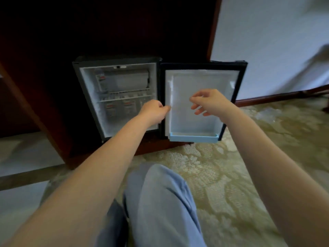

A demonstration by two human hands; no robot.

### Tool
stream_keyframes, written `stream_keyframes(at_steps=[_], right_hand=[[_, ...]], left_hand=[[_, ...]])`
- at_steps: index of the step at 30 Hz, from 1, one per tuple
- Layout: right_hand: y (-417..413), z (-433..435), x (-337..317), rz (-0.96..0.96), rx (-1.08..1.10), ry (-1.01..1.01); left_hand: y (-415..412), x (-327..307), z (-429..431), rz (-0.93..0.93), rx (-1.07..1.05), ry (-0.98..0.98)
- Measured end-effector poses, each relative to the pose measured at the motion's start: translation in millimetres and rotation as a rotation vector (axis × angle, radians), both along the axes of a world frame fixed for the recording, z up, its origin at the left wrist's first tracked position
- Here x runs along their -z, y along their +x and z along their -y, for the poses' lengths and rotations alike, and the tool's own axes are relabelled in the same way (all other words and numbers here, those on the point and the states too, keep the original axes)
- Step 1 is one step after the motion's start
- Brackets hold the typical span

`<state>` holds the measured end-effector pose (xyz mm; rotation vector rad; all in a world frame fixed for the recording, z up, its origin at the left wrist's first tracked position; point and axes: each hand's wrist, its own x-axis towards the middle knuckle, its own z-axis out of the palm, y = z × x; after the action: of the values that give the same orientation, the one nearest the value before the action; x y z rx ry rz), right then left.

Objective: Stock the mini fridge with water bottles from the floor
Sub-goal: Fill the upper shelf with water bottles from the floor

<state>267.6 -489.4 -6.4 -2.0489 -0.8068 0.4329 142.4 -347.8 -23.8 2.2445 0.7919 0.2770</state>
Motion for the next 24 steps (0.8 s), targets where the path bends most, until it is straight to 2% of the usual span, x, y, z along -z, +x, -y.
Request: stream_keyframes(at_steps=[10, 18, 24], right_hand=[[17, 153, 104, -0.192, 0.341, -0.050], [25, 247, 192, -0.389, 0.609, -0.044], [47, 307, 259, -0.371, 0.889, -0.043]], left_hand=[[63, 82, 148, -0.255, 0.374, 0.020], [98, 132, 229, -0.381, 0.554, -0.039], [125, 151, 262, -0.482, 0.675, -0.024]])
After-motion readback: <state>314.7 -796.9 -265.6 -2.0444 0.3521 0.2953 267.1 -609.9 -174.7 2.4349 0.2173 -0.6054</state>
